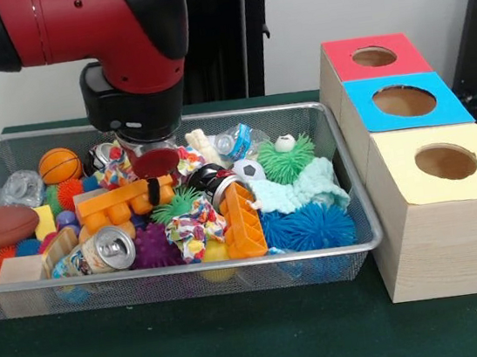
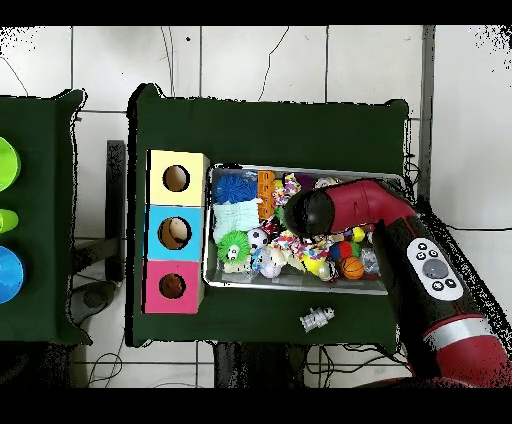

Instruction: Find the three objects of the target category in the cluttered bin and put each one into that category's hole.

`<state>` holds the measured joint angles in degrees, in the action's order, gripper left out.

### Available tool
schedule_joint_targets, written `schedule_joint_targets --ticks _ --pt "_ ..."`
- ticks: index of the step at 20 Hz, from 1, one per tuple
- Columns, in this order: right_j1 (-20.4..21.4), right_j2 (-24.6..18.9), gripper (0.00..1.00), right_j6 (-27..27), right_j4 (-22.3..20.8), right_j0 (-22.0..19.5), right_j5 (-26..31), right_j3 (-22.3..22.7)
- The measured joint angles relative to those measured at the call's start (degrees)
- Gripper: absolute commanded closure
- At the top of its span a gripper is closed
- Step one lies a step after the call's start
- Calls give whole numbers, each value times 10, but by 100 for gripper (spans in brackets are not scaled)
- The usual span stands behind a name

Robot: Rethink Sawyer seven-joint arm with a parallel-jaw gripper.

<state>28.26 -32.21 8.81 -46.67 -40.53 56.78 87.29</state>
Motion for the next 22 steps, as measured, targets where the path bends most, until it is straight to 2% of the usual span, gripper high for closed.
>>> schedule_joint_targets --ticks 12,19,22 --pt "11 0 0 0 9 -11 0 7" --pt "55 2 0 0 30 1 -5 54" --pt "86 6 0 0 53 19 -5 87"
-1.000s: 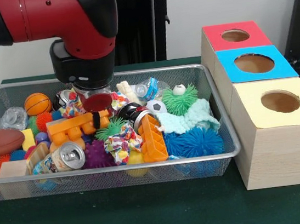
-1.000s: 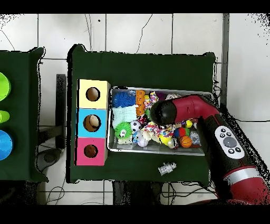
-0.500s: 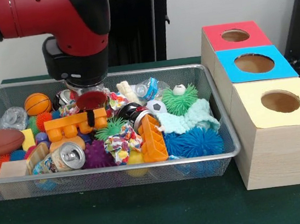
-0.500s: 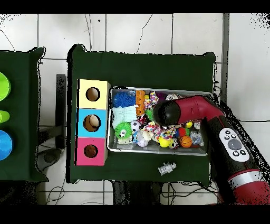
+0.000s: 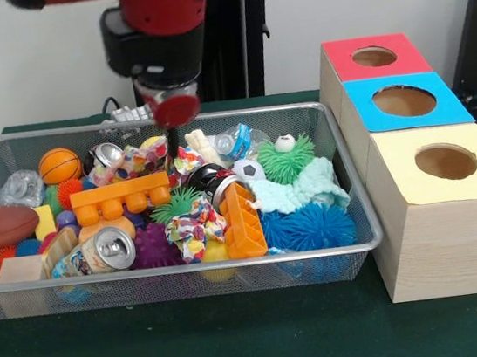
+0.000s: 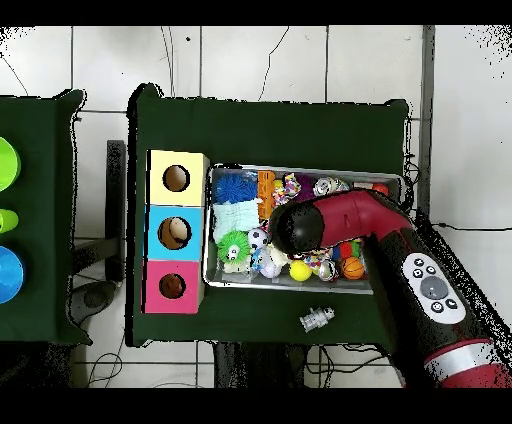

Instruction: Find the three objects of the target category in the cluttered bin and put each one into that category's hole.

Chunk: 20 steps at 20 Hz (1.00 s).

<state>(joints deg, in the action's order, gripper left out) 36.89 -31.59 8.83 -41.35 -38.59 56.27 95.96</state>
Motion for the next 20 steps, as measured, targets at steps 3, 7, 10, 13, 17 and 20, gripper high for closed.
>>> schedule_joint_targets --ticks 3,7,10,13,17,20 --pt "27 11 0 0 23 26 0 24" --pt "44 20 0 1 34 47 0 37" --pt "53 26 0 1 40 60 0 45" --pt "59 32 0 1 45 68 -2 53" --pt "62 44 0 1 51 72 -7 60" --pt "62 52 0 1 52 72 -11 60"
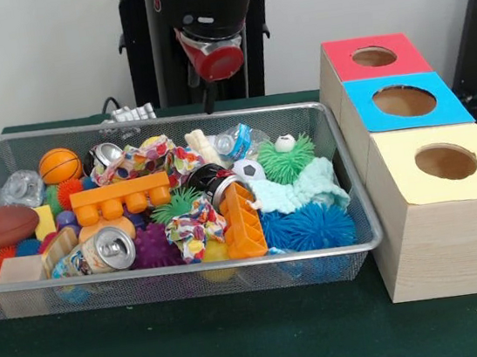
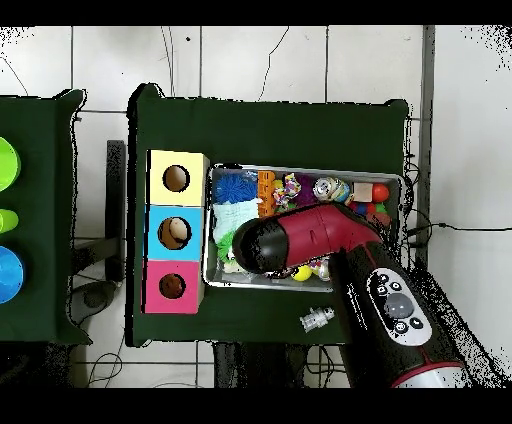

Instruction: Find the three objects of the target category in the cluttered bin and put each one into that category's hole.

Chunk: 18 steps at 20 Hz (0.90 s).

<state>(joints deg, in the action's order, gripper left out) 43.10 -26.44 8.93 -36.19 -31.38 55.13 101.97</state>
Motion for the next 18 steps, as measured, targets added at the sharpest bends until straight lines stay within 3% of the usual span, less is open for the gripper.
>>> schedule_joint_targets --ticks 7,15,18 --pt "-1 15 0 6 30 -9 -49 1" --pt "-27 19 0 7 87 -57 -198 1" --pt "-40 20 0 7 92 -67 -225 1"
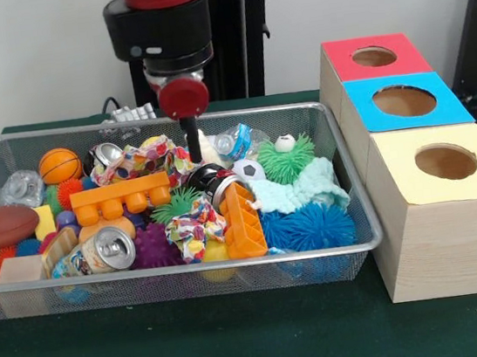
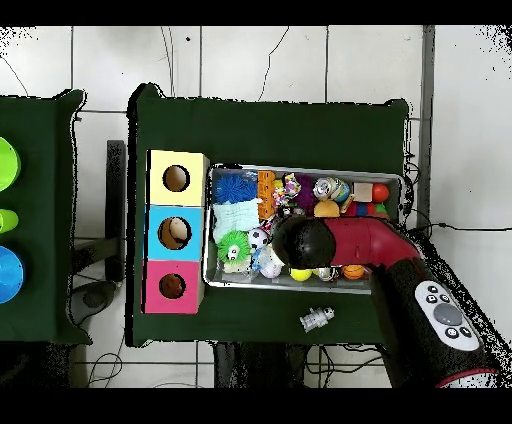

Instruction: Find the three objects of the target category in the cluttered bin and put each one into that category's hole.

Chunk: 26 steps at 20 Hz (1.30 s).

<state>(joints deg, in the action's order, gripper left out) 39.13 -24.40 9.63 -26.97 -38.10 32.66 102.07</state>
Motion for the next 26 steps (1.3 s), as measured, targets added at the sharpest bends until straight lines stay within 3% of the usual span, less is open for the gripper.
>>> schedule_joint_targets --ticks 12,21,22,26 --pt "-43 45 0 0 -10 7 -8 -4" --pt "-75 117 0 0 -27 50 -8 -13" --pt "-81 126 100 0 -27 55 -8 -16" --pt "-87 135 100 0 -25 60 -8 -21"
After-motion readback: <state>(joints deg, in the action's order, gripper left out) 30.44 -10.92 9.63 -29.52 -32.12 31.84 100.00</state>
